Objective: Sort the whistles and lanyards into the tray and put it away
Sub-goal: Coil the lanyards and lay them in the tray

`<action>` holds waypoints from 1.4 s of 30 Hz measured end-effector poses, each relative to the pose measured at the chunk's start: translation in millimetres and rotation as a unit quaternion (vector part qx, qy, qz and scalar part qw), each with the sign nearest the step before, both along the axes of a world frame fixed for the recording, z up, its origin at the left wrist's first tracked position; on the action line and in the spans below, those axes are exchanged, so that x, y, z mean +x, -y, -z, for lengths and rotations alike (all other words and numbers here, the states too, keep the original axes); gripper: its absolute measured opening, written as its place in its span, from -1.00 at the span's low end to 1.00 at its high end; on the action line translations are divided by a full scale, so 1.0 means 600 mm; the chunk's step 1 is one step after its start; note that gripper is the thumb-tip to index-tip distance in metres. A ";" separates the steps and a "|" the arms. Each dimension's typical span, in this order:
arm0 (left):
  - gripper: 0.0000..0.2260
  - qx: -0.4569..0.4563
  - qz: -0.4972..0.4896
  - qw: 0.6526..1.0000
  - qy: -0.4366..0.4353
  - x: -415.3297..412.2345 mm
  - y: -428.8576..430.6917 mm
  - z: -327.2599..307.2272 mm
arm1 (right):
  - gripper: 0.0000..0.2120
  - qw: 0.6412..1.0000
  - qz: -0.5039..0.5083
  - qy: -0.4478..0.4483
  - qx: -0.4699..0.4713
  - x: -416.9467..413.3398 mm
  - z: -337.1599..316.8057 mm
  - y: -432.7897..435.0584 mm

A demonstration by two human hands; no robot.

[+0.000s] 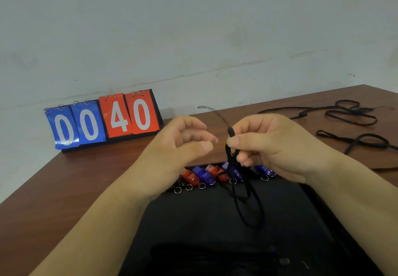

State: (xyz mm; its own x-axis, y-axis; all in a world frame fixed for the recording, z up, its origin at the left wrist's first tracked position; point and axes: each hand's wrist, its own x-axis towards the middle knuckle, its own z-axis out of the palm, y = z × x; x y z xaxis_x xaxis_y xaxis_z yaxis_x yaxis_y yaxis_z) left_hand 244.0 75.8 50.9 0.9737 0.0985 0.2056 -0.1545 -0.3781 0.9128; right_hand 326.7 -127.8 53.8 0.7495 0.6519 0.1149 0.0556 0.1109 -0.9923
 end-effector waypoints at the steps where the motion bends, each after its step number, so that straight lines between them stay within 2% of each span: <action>1: -0.60 -0.012 0.031 0.999 -0.025 0.000 0.003 0.002 | -0.76 1.000 -0.005 -0.005 0.020 -0.001 -0.001 0.000; 4: -0.46 0.005 0.109 0.992 -0.071 0.001 0.013 0.011 | -0.77 0.998 -0.018 -0.006 0.062 -0.003 -0.001 0.000; 6: -0.47 0.024 0.135 0.987 -0.089 0.002 0.022 0.014 | -0.82 0.997 -0.020 -0.001 0.075 -0.002 -0.002 0.002; 11: -0.76 0.043 0.059 0.995 -0.063 0.000 0.025 0.009 | -0.95 0.995 -0.007 -0.003 0.096 0.008 -0.002 0.007; 16: -0.91 -0.021 -0.009 1.000 0.010 0.001 -0.006 -0.004 | -0.79 0.996 0.044 -0.015 0.076 0.031 0.002 0.019; 18: -0.89 -0.019 -0.021 0.999 0.026 0.001 -0.018 -0.009 | -0.72 0.997 0.050 -0.006 0.059 0.041 0.005 0.023; 20: -0.90 0.008 -0.033 0.999 0.024 -0.001 -0.030 -0.014 | -0.73 0.998 0.039 0.002 0.045 0.047 0.009 0.025; 22: -0.94 0.042 -0.037 0.998 -0.002 -0.004 -0.042 -0.018 | -0.75 0.999 0.013 0.017 0.026 0.050 0.013 0.027; 25: -0.96 0.087 -0.011 0.994 -0.064 -0.010 -0.056 -0.020 | -0.65 0.998 -0.043 0.034 -0.008 0.055 0.024 0.032; 29: -0.97 0.147 0.015 0.978 -0.148 -0.026 -0.063 -0.015 | -0.81 0.988 -0.133 0.053 -0.055 0.055 0.035 0.028; 31: -0.97 0.168 0.020 0.970 -0.174 -0.037 -0.063 -0.006 | -0.82 0.978 -0.185 0.055 -0.080 0.054 0.040 0.027; 35: -0.96 0.163 0.000 0.970 -0.180 -0.062 -0.052 0.015 | -0.86 0.951 -0.300 0.005 -0.071 0.046 0.049 0.023; 38: -0.97 0.144 -0.027 0.975 -0.167 -0.076 -0.044 0.023 | -0.88 0.937 -0.346 -0.010 -0.050 0.040 0.052 0.021; 40: -0.96 0.140 -0.042 0.976 -0.160 -0.083 -0.042 0.027 | -0.90 0.930 -0.357 0.024 -0.083 0.038 0.044 0.026; 42: -0.94 0.156 -0.048 0.973 -0.162 -0.091 -0.039 0.029 | -0.89 0.918 -0.336 0.119 -0.173 0.036 0.033 0.034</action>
